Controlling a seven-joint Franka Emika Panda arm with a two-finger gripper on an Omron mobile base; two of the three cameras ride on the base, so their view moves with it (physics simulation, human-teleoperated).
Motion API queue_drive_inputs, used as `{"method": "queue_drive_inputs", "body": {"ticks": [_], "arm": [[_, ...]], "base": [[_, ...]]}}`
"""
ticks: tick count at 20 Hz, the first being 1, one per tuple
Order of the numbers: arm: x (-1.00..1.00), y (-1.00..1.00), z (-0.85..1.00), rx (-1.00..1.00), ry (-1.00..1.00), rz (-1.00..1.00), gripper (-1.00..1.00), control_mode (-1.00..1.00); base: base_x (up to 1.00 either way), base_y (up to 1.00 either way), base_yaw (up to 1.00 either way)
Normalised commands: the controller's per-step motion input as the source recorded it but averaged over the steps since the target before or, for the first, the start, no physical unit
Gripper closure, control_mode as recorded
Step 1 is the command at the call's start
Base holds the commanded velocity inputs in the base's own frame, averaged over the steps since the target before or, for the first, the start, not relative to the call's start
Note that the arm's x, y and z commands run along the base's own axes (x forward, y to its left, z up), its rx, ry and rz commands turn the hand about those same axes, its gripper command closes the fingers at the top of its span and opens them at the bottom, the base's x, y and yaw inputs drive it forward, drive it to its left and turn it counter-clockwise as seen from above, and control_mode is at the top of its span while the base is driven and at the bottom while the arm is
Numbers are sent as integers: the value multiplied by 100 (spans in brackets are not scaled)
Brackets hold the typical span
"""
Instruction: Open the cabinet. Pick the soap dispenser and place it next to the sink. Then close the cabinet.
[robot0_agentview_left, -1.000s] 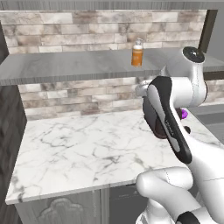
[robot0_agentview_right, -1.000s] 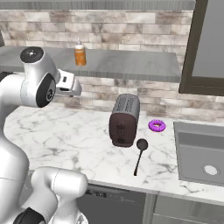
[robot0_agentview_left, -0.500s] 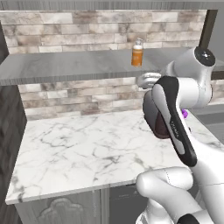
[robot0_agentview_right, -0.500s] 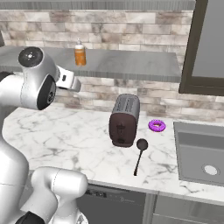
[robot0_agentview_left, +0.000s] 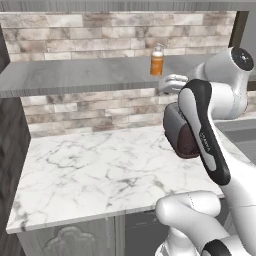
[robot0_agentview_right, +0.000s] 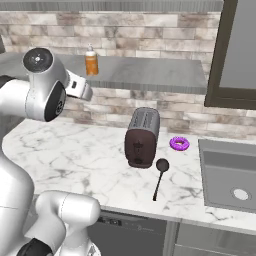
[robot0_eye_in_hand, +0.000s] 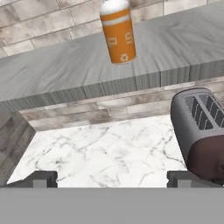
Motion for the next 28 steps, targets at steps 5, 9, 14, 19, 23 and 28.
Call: {"method": "queue_drive_inputs", "body": {"ticks": [5, 9, 14, 19, 23, 28], "arm": [[0, 0, 16, 7, -2, 0, -100, -100], [0, 0, 8, 6, -2, 0, -100, -100], [0, 0, 0, 3, 0, 0, -100, -100], [0, 0, 3, 3, -1, 0, -100, -100], [0, 0, 6, 6, 0, 0, -100, -100], [-1, 0, 0, 0, -3, -2, -100, -100]], "base": [[0, 0, 0], [0, 0, 0], [0, 0, 0], [0, 0, 0], [0, 0, 0], [0, 0, 0]]}}
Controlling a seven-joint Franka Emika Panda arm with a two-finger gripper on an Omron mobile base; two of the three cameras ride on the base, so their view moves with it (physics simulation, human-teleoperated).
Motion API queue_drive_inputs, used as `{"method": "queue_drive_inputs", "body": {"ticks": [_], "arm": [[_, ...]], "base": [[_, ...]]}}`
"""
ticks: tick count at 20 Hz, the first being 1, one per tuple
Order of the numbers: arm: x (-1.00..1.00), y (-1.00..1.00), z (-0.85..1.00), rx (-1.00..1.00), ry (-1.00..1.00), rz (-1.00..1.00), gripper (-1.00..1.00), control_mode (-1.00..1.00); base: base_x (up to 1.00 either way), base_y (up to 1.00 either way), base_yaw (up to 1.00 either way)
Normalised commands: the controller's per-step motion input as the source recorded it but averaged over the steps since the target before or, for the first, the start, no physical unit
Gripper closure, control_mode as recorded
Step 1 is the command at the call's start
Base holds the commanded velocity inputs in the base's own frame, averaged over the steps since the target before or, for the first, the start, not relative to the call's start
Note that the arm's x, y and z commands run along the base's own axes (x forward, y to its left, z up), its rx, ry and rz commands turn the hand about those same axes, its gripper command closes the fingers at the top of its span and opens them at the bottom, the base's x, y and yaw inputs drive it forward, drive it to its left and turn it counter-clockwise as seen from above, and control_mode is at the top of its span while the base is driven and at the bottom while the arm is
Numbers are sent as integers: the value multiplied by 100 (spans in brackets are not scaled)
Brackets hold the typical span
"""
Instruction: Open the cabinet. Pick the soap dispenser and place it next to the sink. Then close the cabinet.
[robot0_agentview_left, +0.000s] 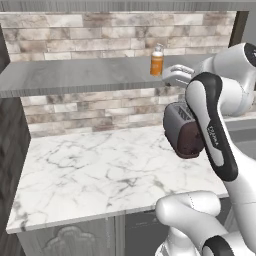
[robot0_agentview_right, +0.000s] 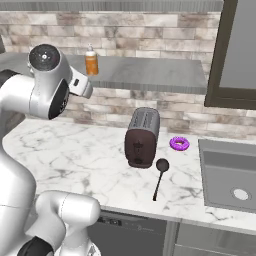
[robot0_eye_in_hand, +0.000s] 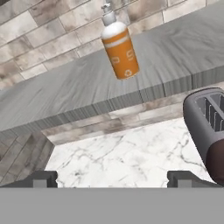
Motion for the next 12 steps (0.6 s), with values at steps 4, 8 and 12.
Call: {"method": "queue_drive_inputs", "body": {"ticks": [4, 8, 12], "arm": [[4, 0, 3, -1, -4, 0, -100, -100], [17, 0, 23, -13, 0, 0, -100, -100], [0, -3, 36, -17, 0, 0, -100, -100]], "base": [[0, 0, 0], [0, 0, 0], [0, 0, 0]]}}
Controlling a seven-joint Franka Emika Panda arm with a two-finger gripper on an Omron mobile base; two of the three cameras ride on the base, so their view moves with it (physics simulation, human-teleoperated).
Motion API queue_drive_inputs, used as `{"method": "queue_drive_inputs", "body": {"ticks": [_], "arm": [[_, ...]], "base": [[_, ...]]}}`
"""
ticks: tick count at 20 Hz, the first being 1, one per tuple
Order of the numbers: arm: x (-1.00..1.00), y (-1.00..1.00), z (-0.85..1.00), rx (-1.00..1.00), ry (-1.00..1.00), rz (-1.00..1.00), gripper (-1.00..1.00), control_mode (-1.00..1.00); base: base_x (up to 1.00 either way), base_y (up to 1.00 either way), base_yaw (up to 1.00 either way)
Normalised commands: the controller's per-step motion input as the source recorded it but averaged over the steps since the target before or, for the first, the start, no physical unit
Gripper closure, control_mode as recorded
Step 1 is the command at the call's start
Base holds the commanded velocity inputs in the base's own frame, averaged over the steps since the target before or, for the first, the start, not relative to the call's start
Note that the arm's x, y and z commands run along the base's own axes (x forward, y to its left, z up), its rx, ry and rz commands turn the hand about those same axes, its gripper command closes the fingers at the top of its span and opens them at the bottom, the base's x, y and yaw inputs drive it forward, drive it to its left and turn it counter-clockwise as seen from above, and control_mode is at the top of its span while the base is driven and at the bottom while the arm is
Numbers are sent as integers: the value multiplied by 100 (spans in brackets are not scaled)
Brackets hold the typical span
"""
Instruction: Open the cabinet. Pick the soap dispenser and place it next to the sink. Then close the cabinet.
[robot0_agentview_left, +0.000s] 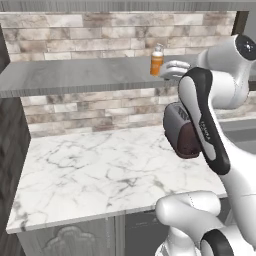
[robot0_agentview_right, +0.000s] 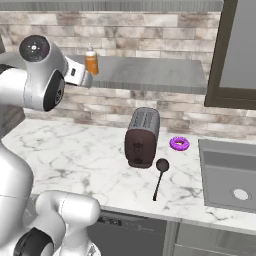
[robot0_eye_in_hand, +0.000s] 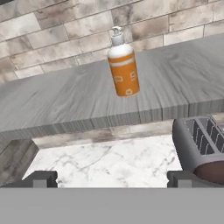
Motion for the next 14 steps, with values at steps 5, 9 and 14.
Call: {"method": "queue_drive_inputs", "body": {"ticks": [5, 9, 14], "arm": [[12, -3, 2, -8, 3, 1, -100, -100], [46, -11, -1, 0, 0, 0, -100, -100], [54, -19, 0, 0, -2, 0, -100, -100]], "base": [[0, 0, 0], [0, 0, 0], [0, 0, 0]]}}
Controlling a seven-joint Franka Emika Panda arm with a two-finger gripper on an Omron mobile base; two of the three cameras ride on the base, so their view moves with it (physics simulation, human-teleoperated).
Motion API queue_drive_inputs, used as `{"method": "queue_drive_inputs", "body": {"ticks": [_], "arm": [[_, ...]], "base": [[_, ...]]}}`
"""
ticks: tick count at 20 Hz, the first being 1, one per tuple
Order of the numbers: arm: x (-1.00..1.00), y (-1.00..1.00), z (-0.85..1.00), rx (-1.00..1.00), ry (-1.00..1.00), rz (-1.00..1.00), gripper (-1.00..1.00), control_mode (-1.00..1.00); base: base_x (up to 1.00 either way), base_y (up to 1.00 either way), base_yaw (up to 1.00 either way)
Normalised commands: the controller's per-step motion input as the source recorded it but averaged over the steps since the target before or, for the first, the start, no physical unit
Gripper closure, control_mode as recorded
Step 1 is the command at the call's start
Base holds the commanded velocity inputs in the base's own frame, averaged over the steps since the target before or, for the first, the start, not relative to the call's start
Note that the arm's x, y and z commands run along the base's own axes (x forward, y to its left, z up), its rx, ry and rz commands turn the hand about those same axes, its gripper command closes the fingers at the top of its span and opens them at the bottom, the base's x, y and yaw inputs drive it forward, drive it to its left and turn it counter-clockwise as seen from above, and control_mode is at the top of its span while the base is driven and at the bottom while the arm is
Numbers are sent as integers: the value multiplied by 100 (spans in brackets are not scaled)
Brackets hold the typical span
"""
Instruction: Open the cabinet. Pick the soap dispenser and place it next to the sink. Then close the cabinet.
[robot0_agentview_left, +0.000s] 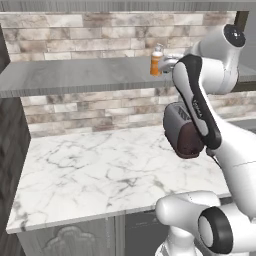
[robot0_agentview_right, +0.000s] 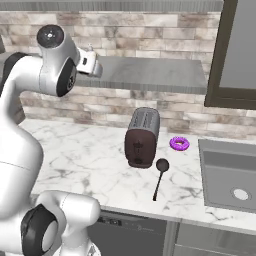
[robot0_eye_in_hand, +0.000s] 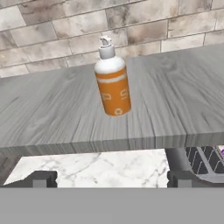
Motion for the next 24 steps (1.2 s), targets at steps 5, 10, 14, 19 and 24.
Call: {"method": "queue_drive_inputs", "body": {"ticks": [5, 10, 14, 19, 24], "arm": [[52, -13, 0, 0, 0, 0, -100, -100], [41, 0, 0, 0, 0, 0, -100, -100], [31, 0, 0, 0, 0, 0, -100, -100], [23, 0, 0, 0, 0, 0, -100, -100], [14, 4, -2, 0, 0, 0, -100, -100]], "base": [[0, 0, 0], [0, 0, 0], [0, 0, 0], [0, 0, 0], [0, 0, 0]]}}
